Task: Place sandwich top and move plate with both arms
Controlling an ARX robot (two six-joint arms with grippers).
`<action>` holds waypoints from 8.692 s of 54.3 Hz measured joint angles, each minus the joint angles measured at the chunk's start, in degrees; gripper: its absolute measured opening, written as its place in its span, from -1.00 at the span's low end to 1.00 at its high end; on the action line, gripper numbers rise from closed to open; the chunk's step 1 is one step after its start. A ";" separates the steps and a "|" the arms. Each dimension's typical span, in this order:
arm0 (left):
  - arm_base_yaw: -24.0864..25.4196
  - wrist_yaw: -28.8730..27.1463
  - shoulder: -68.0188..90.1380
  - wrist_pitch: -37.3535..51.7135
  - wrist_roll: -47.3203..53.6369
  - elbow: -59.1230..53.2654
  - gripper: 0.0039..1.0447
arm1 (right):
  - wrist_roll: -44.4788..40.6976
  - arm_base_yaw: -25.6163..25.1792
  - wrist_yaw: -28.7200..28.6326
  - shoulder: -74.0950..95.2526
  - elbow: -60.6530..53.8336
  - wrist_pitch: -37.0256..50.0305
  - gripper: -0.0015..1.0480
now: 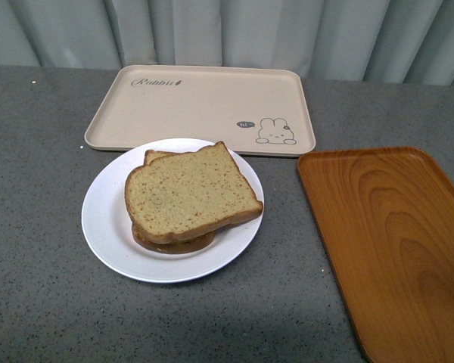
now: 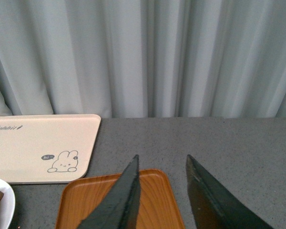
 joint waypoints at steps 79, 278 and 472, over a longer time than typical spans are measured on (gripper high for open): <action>0.00 0.00 0.00 0.00 0.00 0.00 0.88 | -0.15 -0.02 -0.13 -44.59 -2.64 -40.65 -0.98; 2.29 20.00 105.81 42.32 -59.12 22.56 -0.93 | -0.20 -0.02 -0.17 -54.82 -2.60 -51.23 0.83; 0.28 0.00 66.60 61.37 -0.63 2.84 -0.93 | -0.22 -0.02 -0.17 -54.82 -2.60 -51.23 0.83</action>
